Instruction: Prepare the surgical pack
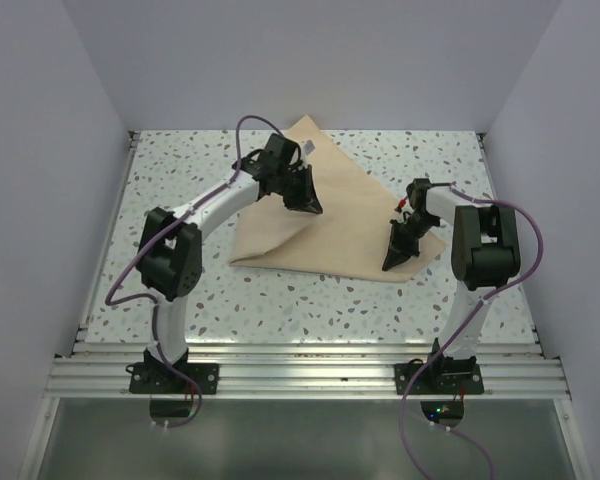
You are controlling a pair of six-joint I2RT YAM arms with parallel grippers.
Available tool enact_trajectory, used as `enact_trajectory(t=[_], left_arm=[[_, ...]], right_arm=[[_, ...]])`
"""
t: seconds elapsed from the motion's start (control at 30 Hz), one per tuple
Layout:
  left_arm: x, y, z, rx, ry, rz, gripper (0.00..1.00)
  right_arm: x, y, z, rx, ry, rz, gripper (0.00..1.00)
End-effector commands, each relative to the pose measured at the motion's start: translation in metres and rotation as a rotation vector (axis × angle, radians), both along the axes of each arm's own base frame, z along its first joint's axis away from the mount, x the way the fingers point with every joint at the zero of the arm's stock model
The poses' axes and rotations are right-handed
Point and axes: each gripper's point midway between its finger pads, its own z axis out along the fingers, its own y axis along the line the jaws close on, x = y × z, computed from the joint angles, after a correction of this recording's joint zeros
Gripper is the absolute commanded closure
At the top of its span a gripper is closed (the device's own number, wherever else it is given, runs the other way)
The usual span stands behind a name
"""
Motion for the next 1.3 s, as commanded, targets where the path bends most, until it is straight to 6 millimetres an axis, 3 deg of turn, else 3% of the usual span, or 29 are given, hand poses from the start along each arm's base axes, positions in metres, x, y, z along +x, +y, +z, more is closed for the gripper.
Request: enact_trajectory(t=[0.0, 0.13, 0.3, 0.5, 0.67, 0.83, 1.27], left_arm=[[0.005, -0.029, 0.022, -0.076, -0.039, -0.04, 1.0], [0.012, -0.047, 0.008, -0.067, -0.031, -0.06, 1.0], [0.024, -0.051, -0.012, -0.037, -0.02, -0.06, 1.0], [0.021, -0.059, -0.036, -0.027, 0.016, -0.076, 1.0], [0.021, -0.063, -0.037, -0.035, 0.014, -0.074, 1.0], [0.021, -0.082, -0.031, -0.064, 0.006, -0.091, 1.0], [0.018, -0.085, -0.063, -0.035, 0.064, -0.095, 0.98]], right_arm=[[-0.006, -0.017, -0.042, -0.112, 0.023, 0.038, 1.0], [-0.005, -0.016, -0.043, -0.104, 0.026, 0.037, 1.0], [-0.003, -0.015, -0.041, -0.099, 0.021, 0.037, 1.0], [-0.002, -0.015, -0.042, -0.095, 0.022, 0.035, 1.0], [-0.004, -0.015, -0.044, -0.097, 0.03, 0.035, 1.0], [-0.005, -0.015, -0.045, -0.099, 0.038, 0.036, 1.0], [0.002, -0.012, -0.039, -0.086, 0.019, 0.034, 1.0]])
